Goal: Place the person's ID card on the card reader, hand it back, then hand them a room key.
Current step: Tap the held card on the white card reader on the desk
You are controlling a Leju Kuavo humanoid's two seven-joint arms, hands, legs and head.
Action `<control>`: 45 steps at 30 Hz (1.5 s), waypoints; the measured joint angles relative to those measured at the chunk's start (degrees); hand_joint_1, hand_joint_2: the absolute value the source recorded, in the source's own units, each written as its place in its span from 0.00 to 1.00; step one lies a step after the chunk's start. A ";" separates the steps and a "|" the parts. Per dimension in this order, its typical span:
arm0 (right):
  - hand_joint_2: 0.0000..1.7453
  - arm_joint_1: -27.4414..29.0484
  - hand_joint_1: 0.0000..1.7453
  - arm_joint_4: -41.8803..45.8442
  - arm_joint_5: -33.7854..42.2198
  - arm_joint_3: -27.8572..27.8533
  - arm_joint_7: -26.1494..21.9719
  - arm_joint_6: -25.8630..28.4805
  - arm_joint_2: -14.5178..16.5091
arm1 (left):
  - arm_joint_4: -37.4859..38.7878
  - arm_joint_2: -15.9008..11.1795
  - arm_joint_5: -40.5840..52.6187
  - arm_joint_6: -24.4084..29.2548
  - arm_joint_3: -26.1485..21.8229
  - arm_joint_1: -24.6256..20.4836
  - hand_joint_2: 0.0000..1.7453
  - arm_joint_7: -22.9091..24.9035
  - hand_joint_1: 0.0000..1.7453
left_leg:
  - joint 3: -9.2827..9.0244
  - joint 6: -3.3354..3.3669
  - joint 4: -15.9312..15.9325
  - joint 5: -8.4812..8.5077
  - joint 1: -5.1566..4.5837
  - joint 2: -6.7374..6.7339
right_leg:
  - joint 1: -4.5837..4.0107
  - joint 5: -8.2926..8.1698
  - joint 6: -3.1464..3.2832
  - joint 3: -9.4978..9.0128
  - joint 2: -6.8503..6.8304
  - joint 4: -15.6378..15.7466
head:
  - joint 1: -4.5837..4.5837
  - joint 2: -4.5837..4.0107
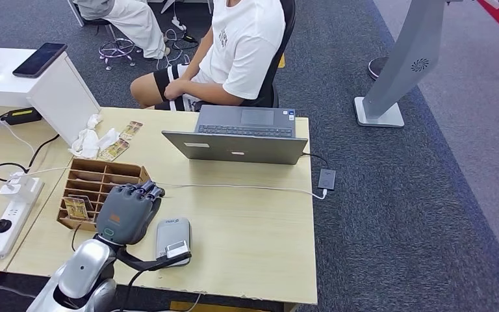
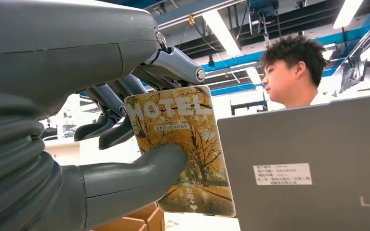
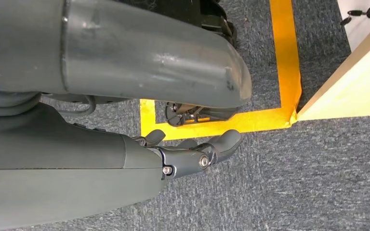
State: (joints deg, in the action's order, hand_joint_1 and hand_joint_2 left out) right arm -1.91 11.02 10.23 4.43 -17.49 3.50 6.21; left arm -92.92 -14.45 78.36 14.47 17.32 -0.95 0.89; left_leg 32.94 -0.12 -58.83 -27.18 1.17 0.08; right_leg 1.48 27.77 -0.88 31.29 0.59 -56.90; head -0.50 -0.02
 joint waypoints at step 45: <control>0.00 -0.07 0.00 0.00 -2.83 -0.56 3.06 0.67 0.59 | 12.54 1.36 -2.26 -12.56 7.77 -1.02 1.00 5.20 1.00 | 0.02 0.00 0.01 0.01 0.00 0.08 | 0.00 -0.02 -0.03 -0.06 -0.07 -0.01 | 0.01 0.00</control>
State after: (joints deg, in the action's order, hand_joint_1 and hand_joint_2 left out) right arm -1.98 11.02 7.40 3.87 -14.43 4.17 6.80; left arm -80.38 -13.09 76.10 1.91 25.09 -1.97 6.09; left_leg 32.96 -0.12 -58.82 -27.17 1.17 0.16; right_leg 1.48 27.76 -0.91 31.23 0.52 -56.91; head -0.49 -0.02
